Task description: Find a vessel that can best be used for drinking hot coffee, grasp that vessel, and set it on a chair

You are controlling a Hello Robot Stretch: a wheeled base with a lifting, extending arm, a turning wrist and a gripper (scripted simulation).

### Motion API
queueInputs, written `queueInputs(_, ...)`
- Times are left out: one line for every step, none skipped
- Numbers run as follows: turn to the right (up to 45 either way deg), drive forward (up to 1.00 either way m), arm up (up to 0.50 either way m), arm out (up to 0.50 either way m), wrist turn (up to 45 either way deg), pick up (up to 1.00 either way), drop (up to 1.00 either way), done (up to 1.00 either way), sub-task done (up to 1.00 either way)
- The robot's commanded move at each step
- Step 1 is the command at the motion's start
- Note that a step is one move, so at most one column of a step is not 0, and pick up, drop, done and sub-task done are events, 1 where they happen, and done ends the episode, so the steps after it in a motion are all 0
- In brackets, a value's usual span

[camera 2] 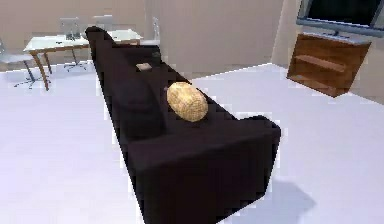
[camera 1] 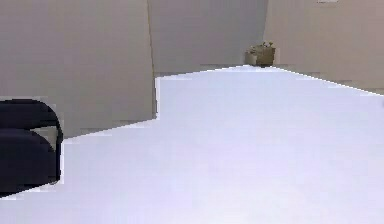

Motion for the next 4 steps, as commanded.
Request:
queueInputs(0.0, 1.0, 0.0, 0.0, 0.0, 0.0, 0.0, 0.0, 0.0)
queueInputs(3.0, 0.0, 0.0, 0.0, 0.0, 0.0, 0.0, 0.0, 0.0)
queueInputs(0.0, 1.0, 0.0, 0.0, 0.0, 0.0, 0.0, 0.0, 0.0)
queueInputs(0.0, 0.95, 0.0, 0.0, 0.0, 0.0, 0.0, 0.0, 0.0)
